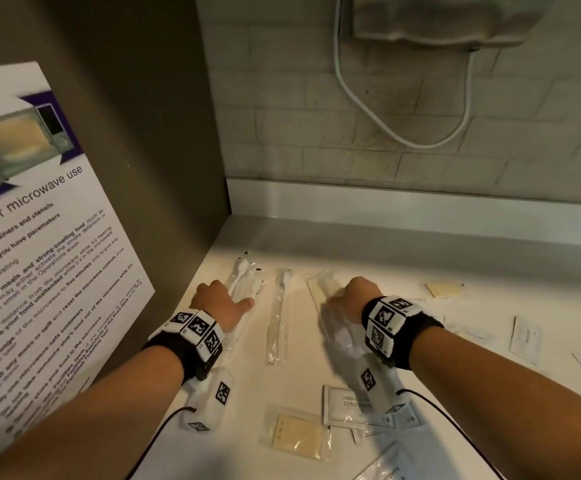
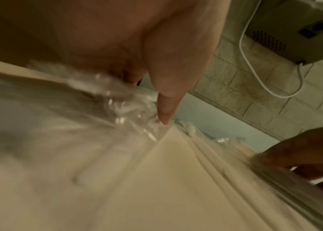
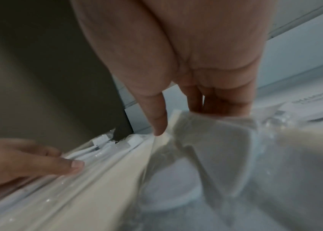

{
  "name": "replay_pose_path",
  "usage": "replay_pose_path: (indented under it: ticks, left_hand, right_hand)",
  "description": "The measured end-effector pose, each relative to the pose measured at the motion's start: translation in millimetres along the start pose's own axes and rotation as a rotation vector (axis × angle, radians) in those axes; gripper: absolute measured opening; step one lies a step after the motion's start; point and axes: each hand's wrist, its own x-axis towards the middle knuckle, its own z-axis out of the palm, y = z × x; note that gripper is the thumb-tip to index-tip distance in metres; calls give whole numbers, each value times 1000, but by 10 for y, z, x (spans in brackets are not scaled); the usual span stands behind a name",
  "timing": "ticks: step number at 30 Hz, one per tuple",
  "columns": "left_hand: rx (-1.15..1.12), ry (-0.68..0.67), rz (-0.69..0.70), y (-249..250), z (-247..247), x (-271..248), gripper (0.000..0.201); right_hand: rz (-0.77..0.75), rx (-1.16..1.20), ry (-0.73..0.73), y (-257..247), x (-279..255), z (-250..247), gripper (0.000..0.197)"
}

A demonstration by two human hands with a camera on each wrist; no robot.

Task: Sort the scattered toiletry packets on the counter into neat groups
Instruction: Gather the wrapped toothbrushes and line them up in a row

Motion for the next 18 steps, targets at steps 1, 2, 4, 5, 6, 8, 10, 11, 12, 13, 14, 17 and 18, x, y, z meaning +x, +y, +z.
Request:
replay_pose_path:
  ticks: [1, 2, 4, 5, 6, 8, 10, 11, 12, 13, 14, 17, 18]
  left_hand:
    - [0, 14, -9, 0, 16, -10, 78]
    - [7, 27, -10, 5, 18, -22, 80]
    - [27, 43, -2, 23, -4, -46, 83]
    - [28, 41, -1, 34, -18, -52, 83]
    - [20, 36, 3, 39, -32, -55, 84]
    - [-22, 29, 20, 35, -56, -48, 84]
    - [-100, 32, 58, 27, -70, -41, 80]
    - [-136, 36, 83, 21, -77, -36, 74]
    - [-158, 41, 112, 13, -84, -37, 67]
    - [-161, 45, 134, 3, -94, -49, 60]
    - [-154, 53, 155, -6, -109, -76, 54]
    - [-130, 73, 182, -42, -135, -128, 43]
    - [-127, 70, 179, -51, -149, -152, 41]
  right_hand:
    - [12, -10, 4, -1, 1, 4, 32]
    - [18, -32, 12, -2, -3, 7, 35]
    - [32, -86, 24, 8, -2, 25, 34]
    - [43, -104, 23, 21, 4, 32, 32]
    - [48, -116, 20, 36, 2, 26, 30]
    - [46, -111, 28, 67, 16, 7, 31]
    - [29, -54, 56, 120, 58, -22, 31]
    - [24, -25, 75, 151, 75, -35, 30]
    - [21, -11, 91, 183, 90, -44, 31]
    - [20, -10, 106, 220, 113, -52, 31]
    - [19, -17, 120, 255, 133, -62, 32]
    - [32, -54, 126, 364, 167, -93, 32]
    - [31, -82, 120, 393, 166, -100, 31]
